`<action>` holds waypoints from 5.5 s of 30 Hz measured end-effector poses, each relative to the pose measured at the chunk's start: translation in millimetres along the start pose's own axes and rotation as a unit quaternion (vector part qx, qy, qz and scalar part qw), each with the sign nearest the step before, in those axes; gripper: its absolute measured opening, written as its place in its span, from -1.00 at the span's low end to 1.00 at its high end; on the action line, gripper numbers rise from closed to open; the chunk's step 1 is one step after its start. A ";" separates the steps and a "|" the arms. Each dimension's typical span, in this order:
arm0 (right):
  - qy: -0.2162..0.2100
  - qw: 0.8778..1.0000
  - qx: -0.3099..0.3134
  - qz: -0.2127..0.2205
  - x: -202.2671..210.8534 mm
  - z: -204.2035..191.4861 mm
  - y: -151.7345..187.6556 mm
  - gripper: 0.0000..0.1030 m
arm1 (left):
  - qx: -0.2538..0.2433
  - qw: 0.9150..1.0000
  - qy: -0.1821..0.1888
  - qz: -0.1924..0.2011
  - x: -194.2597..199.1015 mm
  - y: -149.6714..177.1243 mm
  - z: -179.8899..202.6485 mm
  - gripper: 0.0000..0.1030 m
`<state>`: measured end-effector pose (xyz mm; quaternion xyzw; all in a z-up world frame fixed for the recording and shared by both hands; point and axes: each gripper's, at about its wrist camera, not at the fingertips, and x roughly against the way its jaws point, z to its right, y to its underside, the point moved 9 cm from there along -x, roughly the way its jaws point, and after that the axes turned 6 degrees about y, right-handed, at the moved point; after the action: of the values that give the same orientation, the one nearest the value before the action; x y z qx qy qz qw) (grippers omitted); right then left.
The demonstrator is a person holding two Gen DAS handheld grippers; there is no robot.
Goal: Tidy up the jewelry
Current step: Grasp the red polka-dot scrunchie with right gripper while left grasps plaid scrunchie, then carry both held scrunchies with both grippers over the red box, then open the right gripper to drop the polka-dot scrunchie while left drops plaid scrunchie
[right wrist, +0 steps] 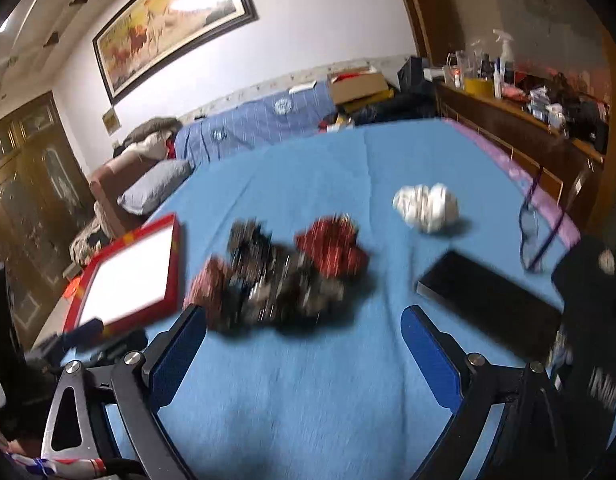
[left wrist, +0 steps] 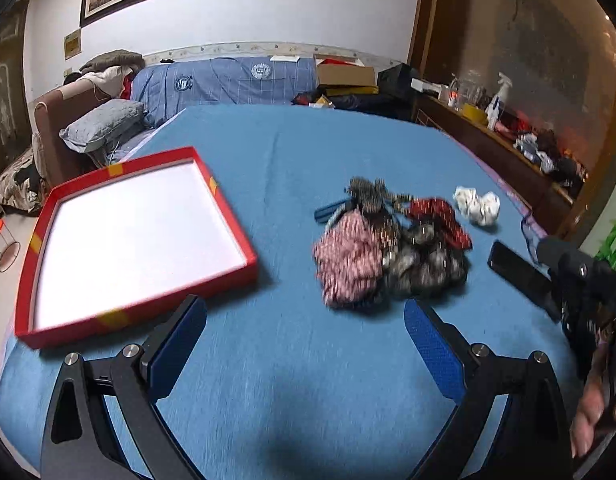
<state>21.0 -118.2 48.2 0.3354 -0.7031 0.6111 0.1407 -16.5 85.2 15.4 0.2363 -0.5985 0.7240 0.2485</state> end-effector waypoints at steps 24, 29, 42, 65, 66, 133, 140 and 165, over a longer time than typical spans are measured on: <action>-0.024 0.988 -0.081 -0.133 -156.5 26.2 -39.3 0.76 | -0.019 0.997 0.032 -0.070 -120.1 -22.2 20.4 -0.08; -0.046 0.983 -0.072 -0.165 -169.9 20.4 -20.7 -0.18 | -0.021 0.997 0.032 -0.072 -122.3 -18.2 17.0 -0.70; -0.082 0.994 -0.069 0.024 -97.3 10.0 -67.8 -0.71 | -0.016 0.999 0.027 0.037 -85.2 -49.4 10.5 -0.77; -0.084 0.995 0.027 0.051 -90.3 -35.8 -55.1 -0.71 | -0.021 0.997 -0.013 0.079 -47.7 -52.0 4.9 -0.76; -0.085 0.995 0.026 0.051 -88.2 -37.8 -53.7 -0.71 | -0.020 0.996 -0.012 0.081 -41.7 -50.8 3.5 -0.76; -0.170 0.969 0.115 -0.134 -183.2 -307.2 -35.1 -0.69 | 0.112 0.990 -0.091 0.006 -30.6 -114.3 -283.0 -0.75; -0.156 0.970 0.116 -0.146 -223.8 -335.7 -39.1 -0.64 | 0.139 0.986 -0.087 -0.032 -71.0 -112.5 -301.4 -0.75; -0.116 0.980 0.106 -0.124 -256.8 -322.3 -33.4 0.39 | 0.162 0.977 -0.137 -0.019 -59.3 -86.2 -316.3 0.13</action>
<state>162.9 265.2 -13.5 0.5017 -0.5988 0.6167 0.0965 70.2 405.8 -12.4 0.3817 -0.4972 0.7671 0.1369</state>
